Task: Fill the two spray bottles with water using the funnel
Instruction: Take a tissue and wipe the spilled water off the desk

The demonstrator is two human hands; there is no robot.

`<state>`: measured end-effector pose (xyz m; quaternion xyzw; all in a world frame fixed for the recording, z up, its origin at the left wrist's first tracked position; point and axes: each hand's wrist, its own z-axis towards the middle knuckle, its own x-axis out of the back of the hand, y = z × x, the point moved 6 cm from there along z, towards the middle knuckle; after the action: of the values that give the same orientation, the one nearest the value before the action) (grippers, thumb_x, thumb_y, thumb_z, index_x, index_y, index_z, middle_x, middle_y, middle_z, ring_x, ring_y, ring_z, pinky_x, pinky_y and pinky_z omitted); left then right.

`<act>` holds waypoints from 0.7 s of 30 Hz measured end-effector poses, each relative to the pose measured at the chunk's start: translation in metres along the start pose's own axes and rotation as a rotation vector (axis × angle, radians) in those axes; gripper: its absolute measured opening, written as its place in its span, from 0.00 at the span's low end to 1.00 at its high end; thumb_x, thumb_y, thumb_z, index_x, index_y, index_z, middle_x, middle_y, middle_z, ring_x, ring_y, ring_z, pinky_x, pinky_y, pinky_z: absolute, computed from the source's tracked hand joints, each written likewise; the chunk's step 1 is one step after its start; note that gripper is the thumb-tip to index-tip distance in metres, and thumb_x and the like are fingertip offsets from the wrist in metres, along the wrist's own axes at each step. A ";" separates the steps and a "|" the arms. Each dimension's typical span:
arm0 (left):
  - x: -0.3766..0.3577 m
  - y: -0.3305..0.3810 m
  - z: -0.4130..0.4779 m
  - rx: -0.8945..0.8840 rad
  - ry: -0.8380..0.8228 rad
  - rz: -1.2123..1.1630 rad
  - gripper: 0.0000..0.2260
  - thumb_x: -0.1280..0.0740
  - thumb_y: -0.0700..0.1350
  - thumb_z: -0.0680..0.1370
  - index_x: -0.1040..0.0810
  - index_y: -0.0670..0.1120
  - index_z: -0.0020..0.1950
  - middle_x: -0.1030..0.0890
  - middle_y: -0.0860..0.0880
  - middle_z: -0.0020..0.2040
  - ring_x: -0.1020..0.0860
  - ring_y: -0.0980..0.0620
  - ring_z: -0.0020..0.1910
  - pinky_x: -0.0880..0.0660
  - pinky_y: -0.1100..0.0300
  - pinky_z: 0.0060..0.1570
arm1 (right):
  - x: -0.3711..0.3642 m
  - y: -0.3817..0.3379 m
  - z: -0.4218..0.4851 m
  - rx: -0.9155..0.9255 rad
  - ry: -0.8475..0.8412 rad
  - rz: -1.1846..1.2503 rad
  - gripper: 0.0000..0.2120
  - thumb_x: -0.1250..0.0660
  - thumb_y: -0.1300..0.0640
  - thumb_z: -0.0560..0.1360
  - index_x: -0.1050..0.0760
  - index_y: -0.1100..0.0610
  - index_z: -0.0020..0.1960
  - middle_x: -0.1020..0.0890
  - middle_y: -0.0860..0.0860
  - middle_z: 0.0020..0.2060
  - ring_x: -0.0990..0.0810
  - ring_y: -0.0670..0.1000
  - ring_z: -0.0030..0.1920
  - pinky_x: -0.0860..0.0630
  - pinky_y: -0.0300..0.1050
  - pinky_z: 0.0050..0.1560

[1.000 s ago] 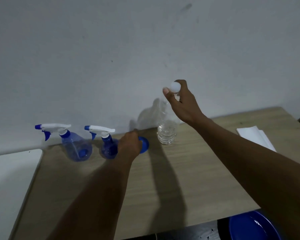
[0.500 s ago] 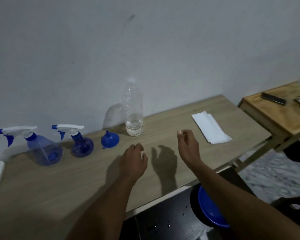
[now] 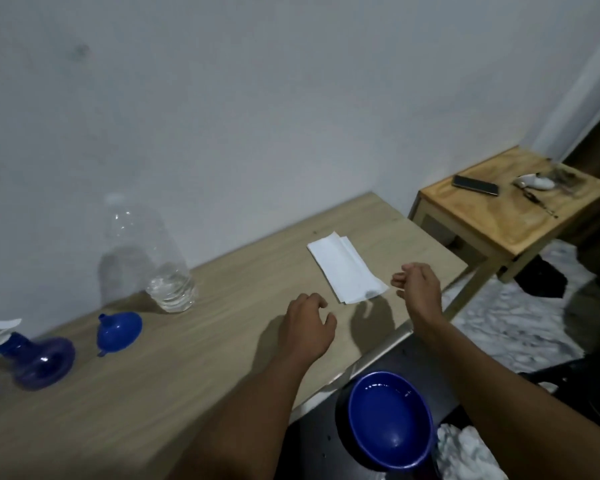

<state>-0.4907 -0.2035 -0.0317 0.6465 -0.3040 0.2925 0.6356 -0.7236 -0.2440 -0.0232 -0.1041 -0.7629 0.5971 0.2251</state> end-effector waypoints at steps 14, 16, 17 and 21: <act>-0.085 0.032 0.128 0.114 -0.014 0.239 0.21 0.32 0.62 0.75 0.23 0.51 0.62 0.23 0.49 0.59 0.26 0.45 0.60 0.27 0.50 0.58 | -0.052 0.040 0.099 -0.282 -0.307 0.218 0.14 0.44 0.52 0.75 0.27 0.56 0.56 0.17 0.60 0.44 0.16 0.59 0.49 0.22 0.55 0.57; -0.088 0.026 0.130 0.129 0.010 0.224 0.19 0.30 0.62 0.74 0.22 0.53 0.60 0.23 0.52 0.58 0.26 0.47 0.59 0.27 0.51 0.57 | -0.057 0.048 0.104 -0.325 -0.322 0.207 0.17 0.42 0.50 0.72 0.25 0.58 0.56 0.17 0.58 0.43 0.15 0.61 0.51 0.20 0.54 0.54; -0.088 0.024 0.131 0.136 0.023 0.198 0.18 0.30 0.62 0.73 0.22 0.54 0.58 0.23 0.53 0.57 0.26 0.47 0.58 0.26 0.51 0.56 | -0.059 0.051 0.106 -0.353 -0.321 0.214 0.20 0.40 0.50 0.69 0.24 0.59 0.55 0.16 0.58 0.43 0.15 0.61 0.51 0.19 0.54 0.51; -0.087 0.017 0.134 0.119 0.078 0.135 0.08 0.29 0.56 0.76 0.19 0.53 0.49 0.19 0.54 0.51 0.23 0.47 0.52 0.24 0.50 0.51 | -0.065 0.052 0.108 -0.387 -0.333 0.248 0.19 0.41 0.53 0.72 0.26 0.61 0.60 0.18 0.60 0.44 0.15 0.61 0.48 0.19 0.54 0.52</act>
<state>-0.5610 -0.3354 -0.0903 0.6494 -0.3041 0.3770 0.5862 -0.7228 -0.3508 -0.1077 -0.1382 -0.8706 0.4721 -0.0020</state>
